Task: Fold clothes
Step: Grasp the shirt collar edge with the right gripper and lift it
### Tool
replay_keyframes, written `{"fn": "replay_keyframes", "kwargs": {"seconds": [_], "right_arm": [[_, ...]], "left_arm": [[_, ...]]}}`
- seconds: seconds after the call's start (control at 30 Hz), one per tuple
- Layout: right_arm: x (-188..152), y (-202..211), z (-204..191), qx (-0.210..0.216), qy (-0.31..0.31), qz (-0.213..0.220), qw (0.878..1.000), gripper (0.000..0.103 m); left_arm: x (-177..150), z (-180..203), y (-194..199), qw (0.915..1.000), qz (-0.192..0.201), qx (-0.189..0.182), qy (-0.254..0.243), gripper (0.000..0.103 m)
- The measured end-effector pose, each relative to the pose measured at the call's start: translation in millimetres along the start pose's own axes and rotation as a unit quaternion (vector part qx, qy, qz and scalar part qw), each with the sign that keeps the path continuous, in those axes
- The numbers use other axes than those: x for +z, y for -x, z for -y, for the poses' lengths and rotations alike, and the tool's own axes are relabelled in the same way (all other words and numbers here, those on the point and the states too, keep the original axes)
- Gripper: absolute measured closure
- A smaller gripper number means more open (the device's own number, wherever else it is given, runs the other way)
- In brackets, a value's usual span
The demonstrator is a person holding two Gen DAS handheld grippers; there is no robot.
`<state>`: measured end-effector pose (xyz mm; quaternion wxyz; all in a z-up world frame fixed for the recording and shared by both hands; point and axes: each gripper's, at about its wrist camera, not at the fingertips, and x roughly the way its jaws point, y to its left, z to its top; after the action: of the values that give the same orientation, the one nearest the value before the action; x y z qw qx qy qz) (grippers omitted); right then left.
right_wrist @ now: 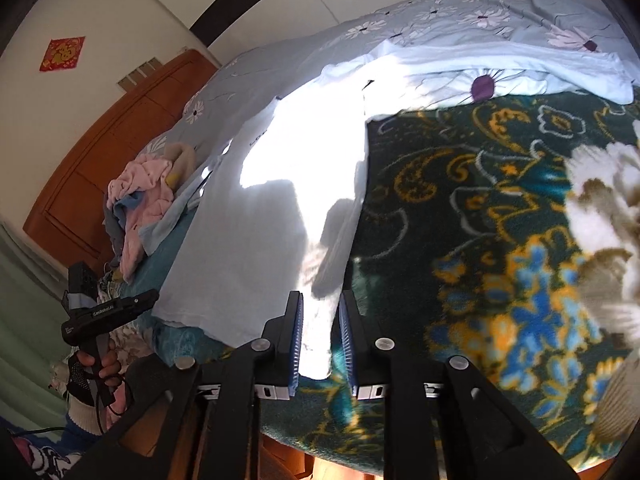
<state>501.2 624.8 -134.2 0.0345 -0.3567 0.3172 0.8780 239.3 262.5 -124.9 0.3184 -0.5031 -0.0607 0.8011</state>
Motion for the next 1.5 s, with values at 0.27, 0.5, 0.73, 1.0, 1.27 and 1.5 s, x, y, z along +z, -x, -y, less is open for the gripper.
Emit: {"fn": "replay_keyframes", "kwargs": {"seconds": [0.27, 0.5, 0.73, 1.0, 1.27, 1.5], "right_arm": [[73, 63, 141, -0.105, -0.200, 0.184, 0.957, 0.066], [138, 66, 228, -0.184, -0.303, 0.207, 0.912, 0.066], [154, 62, 235, -0.169, -0.332, 0.236, 0.897, 0.096], [212, 92, 167, -0.159, -0.252, 0.271, 0.915, 0.097], [301, 46, 5, -0.112, -0.093, 0.265, 0.953, 0.097], [331, -84, -128, -0.068, -0.005, 0.200, 0.977, 0.097]], "left_arm": [[41, -14, 32, 0.9910, 0.121, 0.057, 0.004, 0.035], [51, -36, 36, 0.9907, 0.122, 0.041, 0.045, 0.034], [48, -48, 38, 0.9902, 0.114, 0.038, 0.072, 0.034], [48, -72, 41, 0.9877, 0.116, 0.036, 0.099, 0.034], [49, -109, 51, 0.9800, 0.133, 0.022, 0.146, 0.034], [46, -141, 66, 0.9737, 0.153, 0.017, 0.168, 0.034]]}}
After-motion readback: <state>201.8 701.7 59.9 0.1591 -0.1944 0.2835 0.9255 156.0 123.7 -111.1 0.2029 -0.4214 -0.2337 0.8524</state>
